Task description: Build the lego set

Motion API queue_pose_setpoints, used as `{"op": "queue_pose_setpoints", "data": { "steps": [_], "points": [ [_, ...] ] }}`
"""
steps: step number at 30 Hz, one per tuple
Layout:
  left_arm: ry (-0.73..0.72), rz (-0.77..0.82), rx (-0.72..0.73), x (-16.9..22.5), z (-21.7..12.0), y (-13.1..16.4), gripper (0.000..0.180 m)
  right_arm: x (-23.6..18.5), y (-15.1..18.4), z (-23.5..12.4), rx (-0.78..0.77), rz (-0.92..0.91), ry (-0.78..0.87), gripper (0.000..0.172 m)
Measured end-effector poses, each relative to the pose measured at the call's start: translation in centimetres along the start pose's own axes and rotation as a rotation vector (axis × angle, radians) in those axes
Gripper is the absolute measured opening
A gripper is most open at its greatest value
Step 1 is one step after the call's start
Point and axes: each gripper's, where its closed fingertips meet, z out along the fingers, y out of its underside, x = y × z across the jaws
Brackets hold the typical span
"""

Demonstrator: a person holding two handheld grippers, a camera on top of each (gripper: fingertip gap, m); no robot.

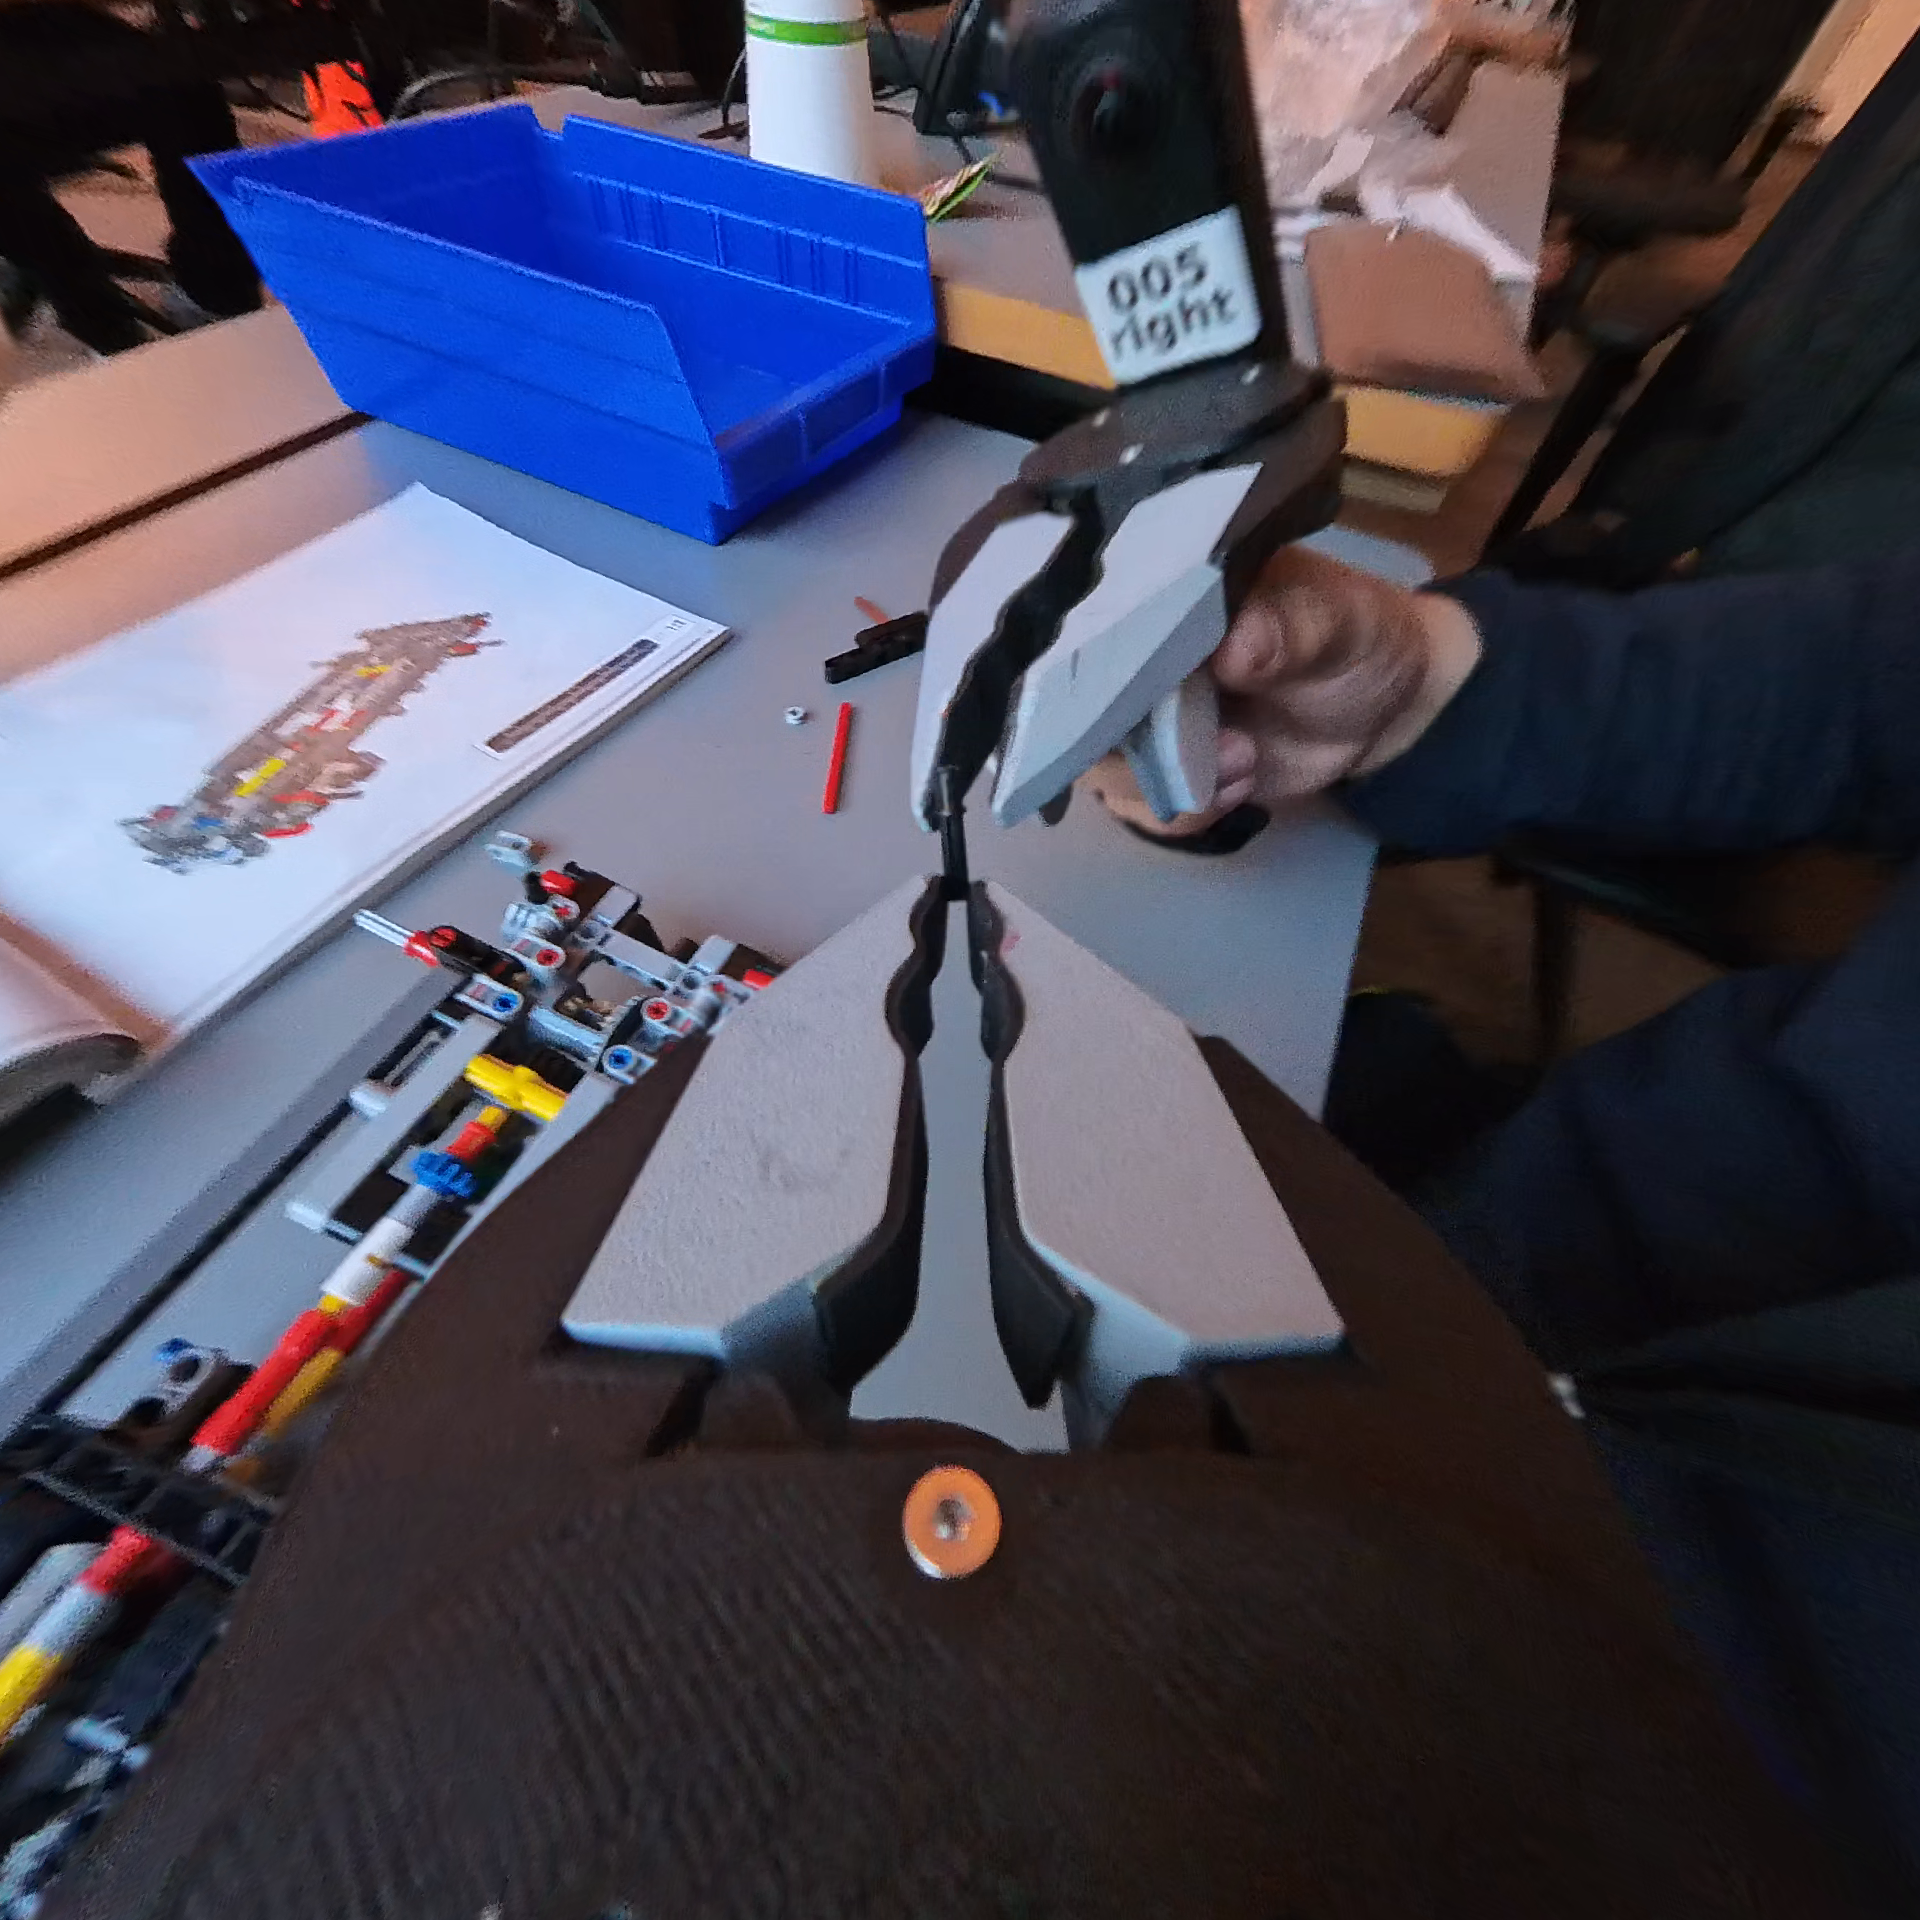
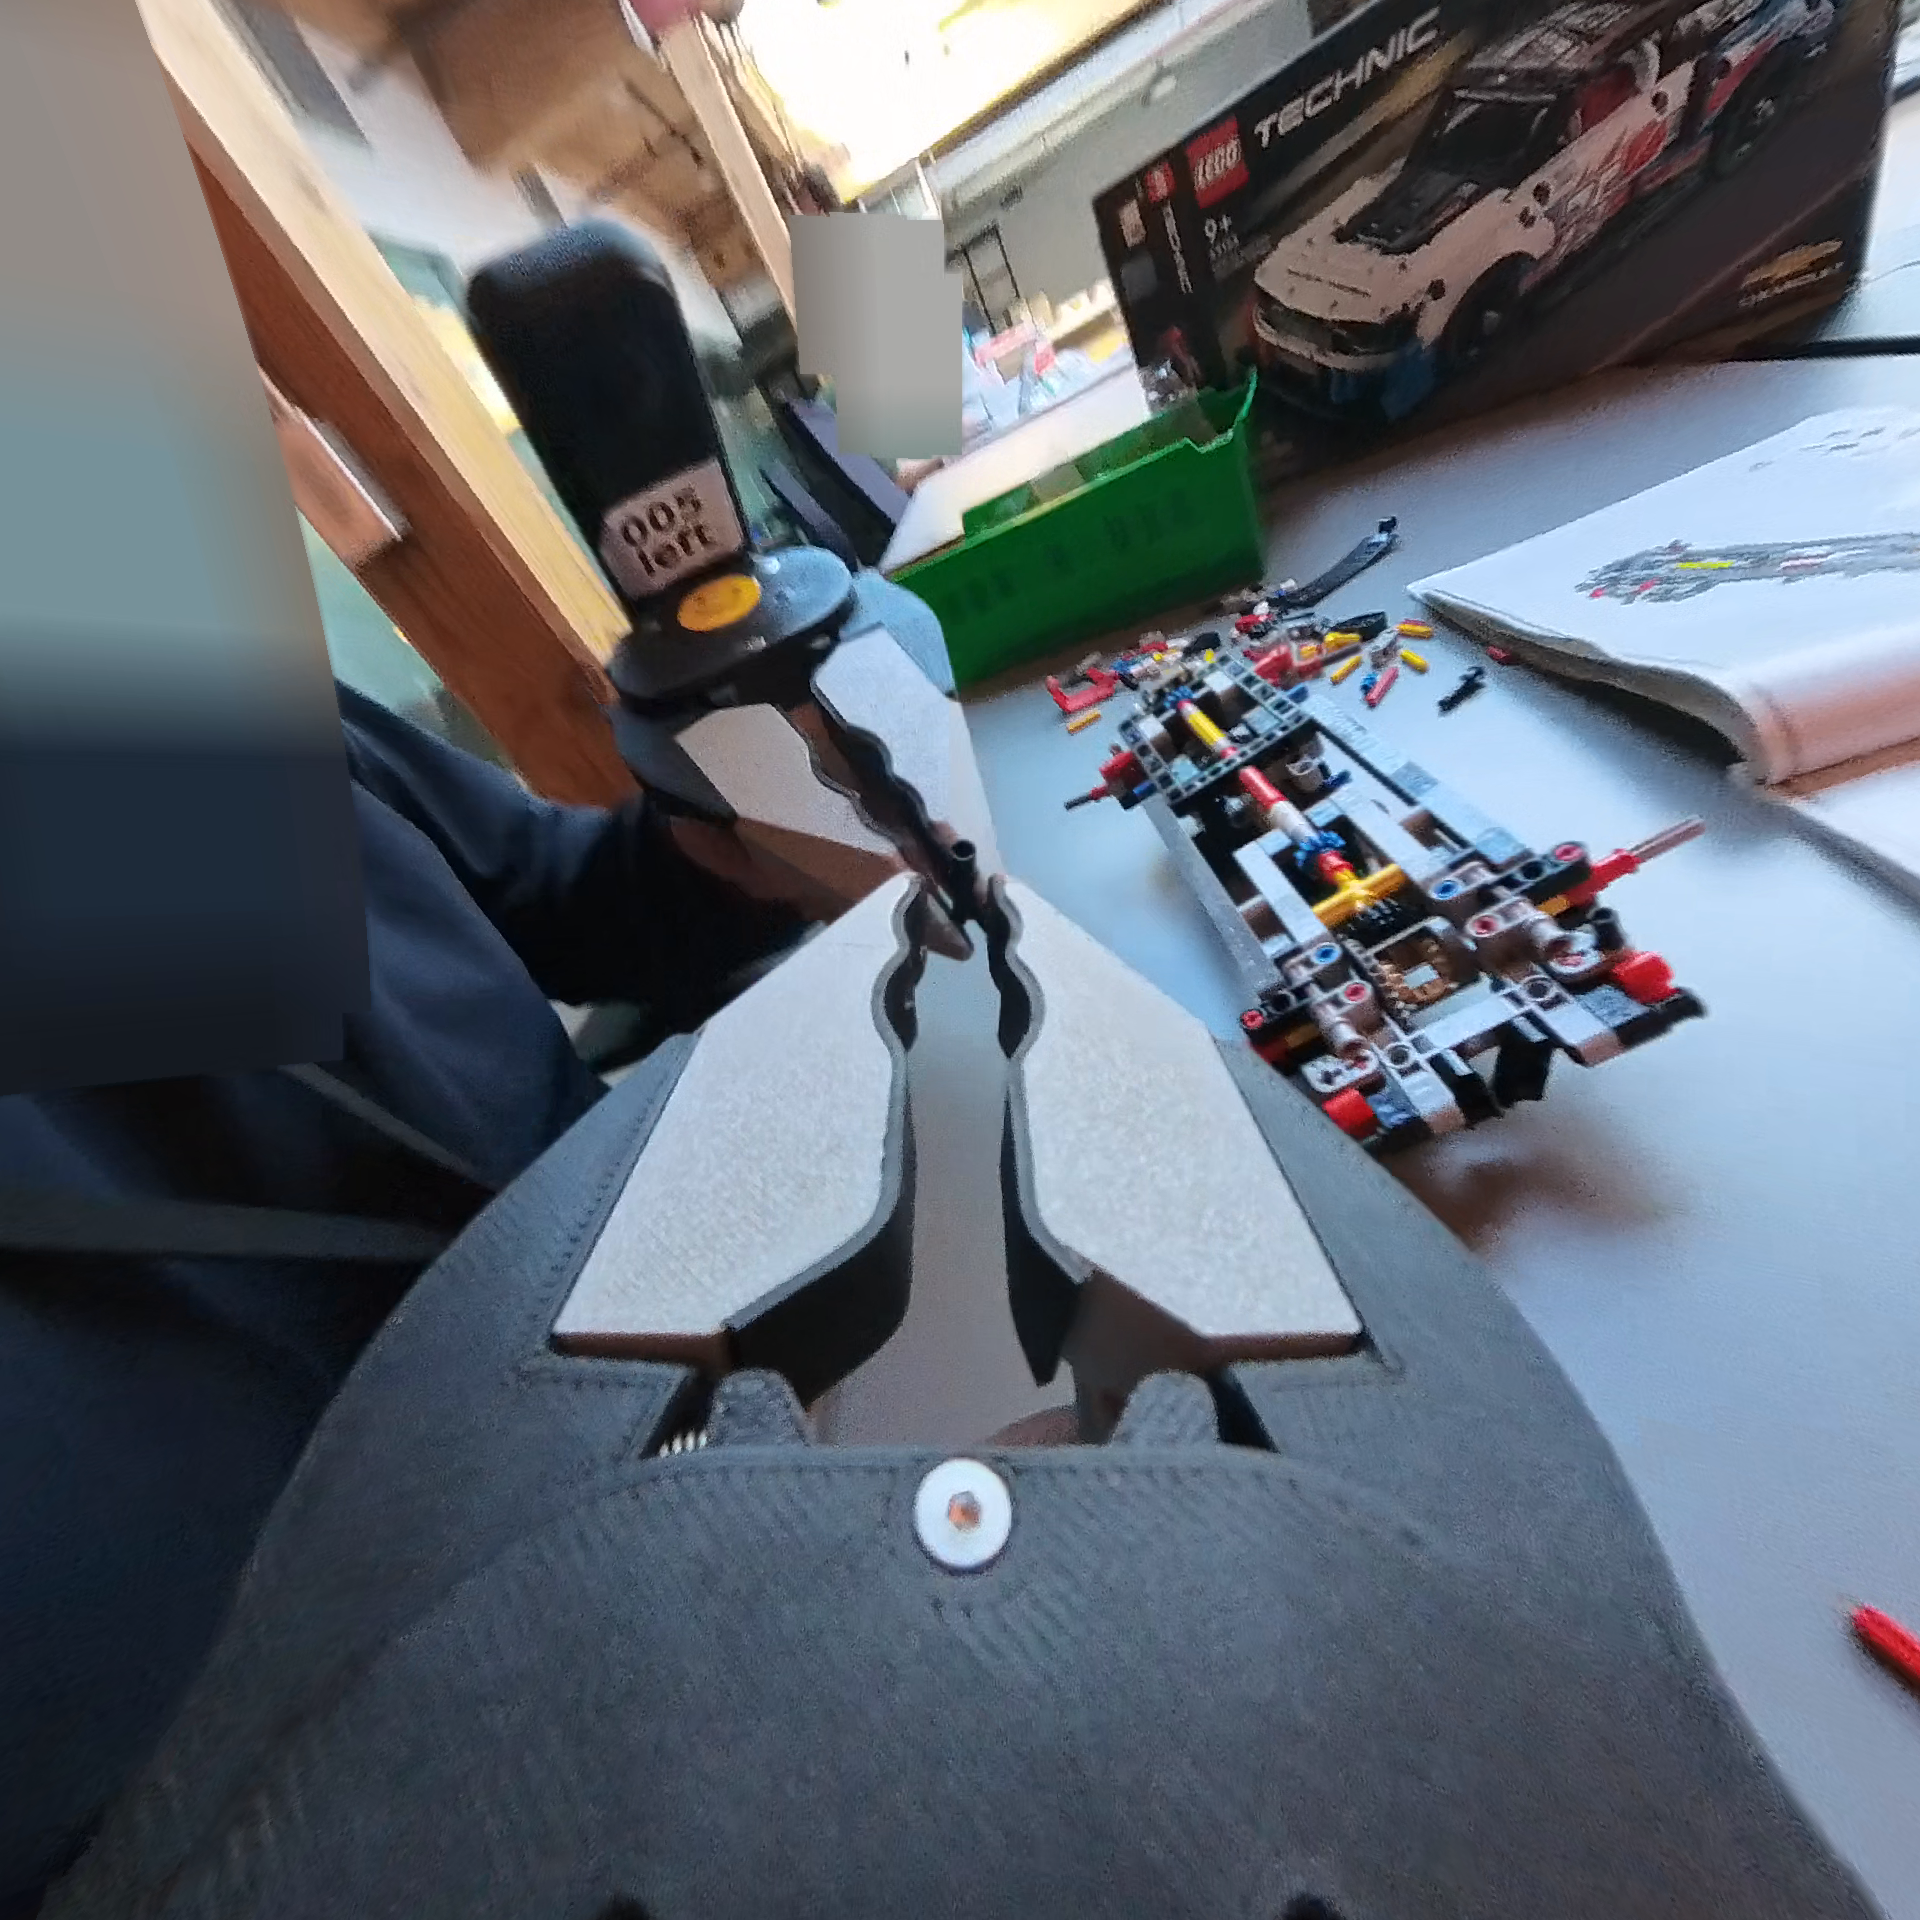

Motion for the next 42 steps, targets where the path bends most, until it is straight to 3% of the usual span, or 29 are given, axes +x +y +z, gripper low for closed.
{"op": "queue_pose_setpoints", "data": {
  "steps": [7, 14, 42],
  "points": [
    [-0.165, 0.38, -0.118, -0.6, 0.3, 0.9, 0.0, 0.7, 0.5, -0.6, -0.19, -0.248, 0.161, 0.008],
    [-0.248, 0.63, -0.187, -0.9, 0.4, 1.2, 0.0, 0.9, 1.5, -0.9, -0.398, -0.491, 0.243, 0.007],
    [-0.244, 0.636, -0.179, -0.8, 0.7, 1.6, 0.0, 0.7, 1.8, 0.0, -0.382, -0.526, 0.255, 0.003]
  ]
}}
